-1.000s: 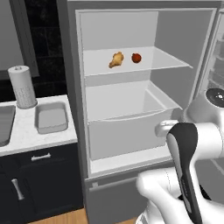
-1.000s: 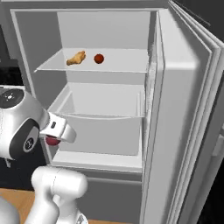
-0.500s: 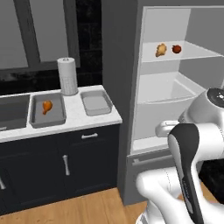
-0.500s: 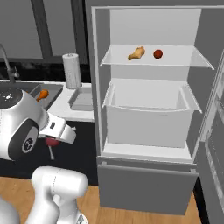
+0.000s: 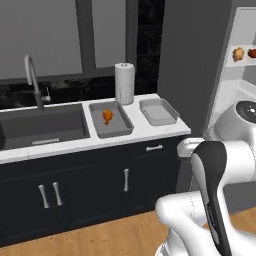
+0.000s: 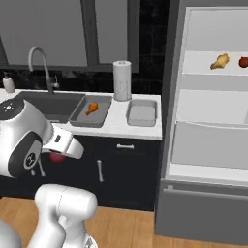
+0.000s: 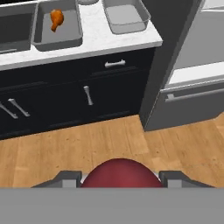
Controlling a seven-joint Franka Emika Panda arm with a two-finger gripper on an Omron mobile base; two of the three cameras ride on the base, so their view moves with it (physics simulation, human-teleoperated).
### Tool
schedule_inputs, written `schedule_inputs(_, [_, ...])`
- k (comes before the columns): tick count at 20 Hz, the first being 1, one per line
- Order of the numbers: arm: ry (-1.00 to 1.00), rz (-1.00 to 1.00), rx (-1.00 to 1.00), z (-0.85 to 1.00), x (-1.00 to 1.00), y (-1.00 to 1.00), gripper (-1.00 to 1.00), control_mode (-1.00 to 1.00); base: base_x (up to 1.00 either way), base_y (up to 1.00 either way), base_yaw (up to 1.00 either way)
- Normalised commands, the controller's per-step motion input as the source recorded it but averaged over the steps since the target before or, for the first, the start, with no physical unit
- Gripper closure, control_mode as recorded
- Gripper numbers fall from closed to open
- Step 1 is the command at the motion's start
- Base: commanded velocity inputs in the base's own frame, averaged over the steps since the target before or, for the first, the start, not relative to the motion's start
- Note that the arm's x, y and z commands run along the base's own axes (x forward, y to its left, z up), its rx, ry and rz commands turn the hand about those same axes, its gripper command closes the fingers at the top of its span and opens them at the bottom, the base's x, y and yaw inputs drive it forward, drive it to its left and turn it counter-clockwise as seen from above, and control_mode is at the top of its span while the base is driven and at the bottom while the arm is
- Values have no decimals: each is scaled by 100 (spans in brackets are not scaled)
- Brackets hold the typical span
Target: Place one tomato and one chicken drumstick in each tupperware on the nearby counter, to pack two identical lunches.
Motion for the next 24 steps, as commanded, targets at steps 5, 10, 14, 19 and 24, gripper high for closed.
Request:
schedule_inputs(5, [0,0,0,0,0,0,100,100,65,91,-1])
schedule_inputs(10, [0,0,0,0,0,0,100,100,81,49,0])
schedule_inputs(14, [0,0,0,0,0,0,100,100,68,22,0])
schedule_inputs(19, [0,0,0,0,0,0,100,100,55,0,0])
schedule_inputs(24, [0,0,0,0,0,0,100,100,38,0,-1])
